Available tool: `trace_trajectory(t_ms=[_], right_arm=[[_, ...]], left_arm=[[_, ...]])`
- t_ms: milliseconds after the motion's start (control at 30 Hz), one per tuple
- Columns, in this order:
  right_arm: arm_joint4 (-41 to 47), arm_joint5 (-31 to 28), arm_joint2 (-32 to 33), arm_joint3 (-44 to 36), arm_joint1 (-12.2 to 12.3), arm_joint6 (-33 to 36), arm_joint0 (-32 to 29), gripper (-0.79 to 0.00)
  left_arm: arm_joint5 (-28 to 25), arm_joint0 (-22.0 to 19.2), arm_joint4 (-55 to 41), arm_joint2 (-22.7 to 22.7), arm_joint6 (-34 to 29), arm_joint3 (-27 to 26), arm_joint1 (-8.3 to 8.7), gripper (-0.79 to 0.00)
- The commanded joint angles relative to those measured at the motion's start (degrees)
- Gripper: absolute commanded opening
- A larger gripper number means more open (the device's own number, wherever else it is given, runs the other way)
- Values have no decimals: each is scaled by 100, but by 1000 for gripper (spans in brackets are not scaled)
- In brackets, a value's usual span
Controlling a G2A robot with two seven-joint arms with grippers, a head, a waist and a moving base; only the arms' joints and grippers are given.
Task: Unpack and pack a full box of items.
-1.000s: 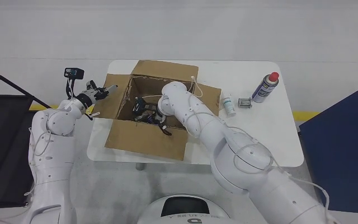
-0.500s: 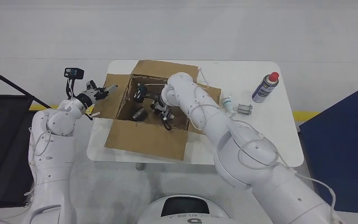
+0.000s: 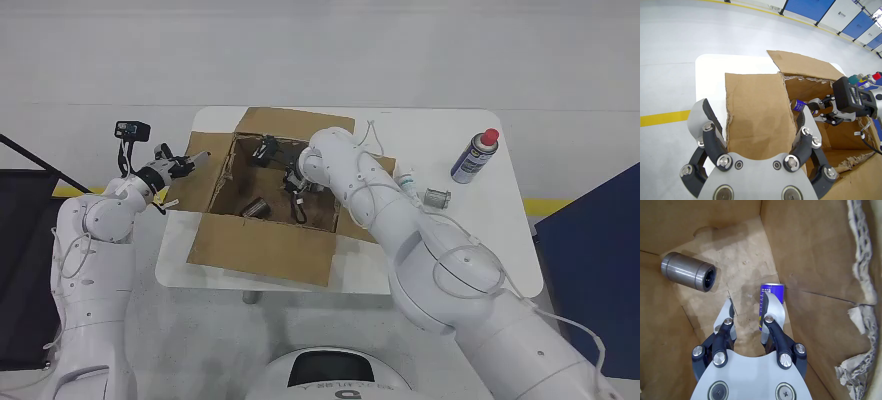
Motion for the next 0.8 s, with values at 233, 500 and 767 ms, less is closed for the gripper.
trace_trajectory(t_ms=[233,500,767], right_arm=[[-65,215,28,-136,39,155,-54,-283],[-61,550,118,40,123,182,-11,-172],[-32,336,150,-35,138,410,-117,-351]], left_arm=[[0,0,0,0,0,0,0,0],[0,0,0,0,0,0,0,0],[0,0,0,0,0,0,0,0]])
